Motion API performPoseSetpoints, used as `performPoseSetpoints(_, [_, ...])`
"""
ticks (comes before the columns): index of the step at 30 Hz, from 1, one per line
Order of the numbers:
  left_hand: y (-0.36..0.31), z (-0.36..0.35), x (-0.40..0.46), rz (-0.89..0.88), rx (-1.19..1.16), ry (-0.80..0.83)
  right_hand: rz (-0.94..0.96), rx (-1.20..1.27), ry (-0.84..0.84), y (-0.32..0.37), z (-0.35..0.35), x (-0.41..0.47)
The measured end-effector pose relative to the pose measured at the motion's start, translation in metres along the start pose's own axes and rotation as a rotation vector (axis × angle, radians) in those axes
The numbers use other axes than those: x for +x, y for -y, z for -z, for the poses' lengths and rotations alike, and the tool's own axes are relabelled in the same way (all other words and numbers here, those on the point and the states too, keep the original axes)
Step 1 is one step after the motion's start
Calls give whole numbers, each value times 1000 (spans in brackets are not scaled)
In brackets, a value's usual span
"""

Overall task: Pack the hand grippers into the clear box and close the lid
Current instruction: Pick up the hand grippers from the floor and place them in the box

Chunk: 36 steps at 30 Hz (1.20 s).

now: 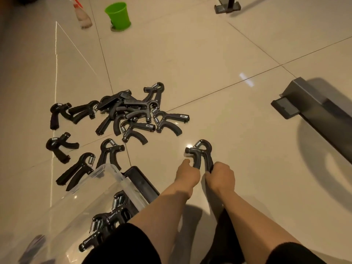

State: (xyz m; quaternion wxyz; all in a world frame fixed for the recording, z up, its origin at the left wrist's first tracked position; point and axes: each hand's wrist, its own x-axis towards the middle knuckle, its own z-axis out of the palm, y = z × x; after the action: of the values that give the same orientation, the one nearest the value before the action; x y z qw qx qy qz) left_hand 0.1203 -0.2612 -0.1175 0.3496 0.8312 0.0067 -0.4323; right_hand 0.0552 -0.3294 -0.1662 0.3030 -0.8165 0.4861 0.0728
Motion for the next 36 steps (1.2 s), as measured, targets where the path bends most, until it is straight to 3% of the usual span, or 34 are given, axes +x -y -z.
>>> performPoseSetpoints(6, [-14,41,-28,-290,-23,-170,167,282,-159,44,32,-19])
performPoseSetpoints(11, [-7,105,-82,-472,-195,-365,350,332,-241,106,63,-65])
performPoseSetpoints(16, [48,168,-142,-400,-459,-433,571,307,-195,160,56,-142])
performPoseSetpoints(21, [133,209,-190,-328,-643,-523,734,261,19,192,24,-222])
performPoseSetpoints(27, [219,222,-219,-199,-769,-498,777,80,326,200,-18,-273])
performPoseSetpoints(36, [271,215,-231,37,-668,-450,723,-218,528,199,-66,-297])
